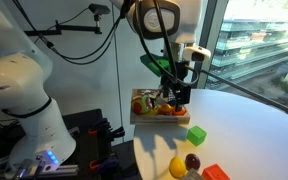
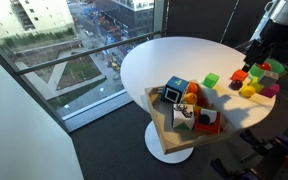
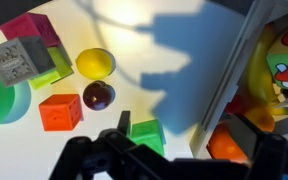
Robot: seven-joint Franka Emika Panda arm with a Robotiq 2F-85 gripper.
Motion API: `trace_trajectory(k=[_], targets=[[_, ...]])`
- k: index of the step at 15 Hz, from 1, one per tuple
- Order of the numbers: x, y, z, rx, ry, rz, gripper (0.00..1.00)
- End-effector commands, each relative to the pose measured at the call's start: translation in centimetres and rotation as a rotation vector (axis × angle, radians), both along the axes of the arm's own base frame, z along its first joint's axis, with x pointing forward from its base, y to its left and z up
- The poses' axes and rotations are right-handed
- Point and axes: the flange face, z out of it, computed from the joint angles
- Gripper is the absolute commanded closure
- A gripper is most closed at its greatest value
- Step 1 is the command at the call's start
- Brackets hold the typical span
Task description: Put the green block on the wooden tray
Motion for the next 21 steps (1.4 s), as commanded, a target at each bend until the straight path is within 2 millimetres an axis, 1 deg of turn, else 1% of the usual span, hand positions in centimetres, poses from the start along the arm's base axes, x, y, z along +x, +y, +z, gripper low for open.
trace_trajectory(k=[1,4,8,12,17,21], targets=[[0.3,-0.2,-0.2,-0.001,0.006,-0.002,0.00],[0.8,-0.6,-0.4,-0.003,0.011,-0.007,0.00],[0.8,-0.6,-0.4,-0.004,0.010,-0.007,0.00],[2.1,-1.4,-1.4,0.007,0.025,-0.026,0.00],[4.0,-1.7,-3.2,0.029,0.030,-0.042,0.00],[5.9,-1.9,-5.1,0.013,-0.001,-0.064,0.00]])
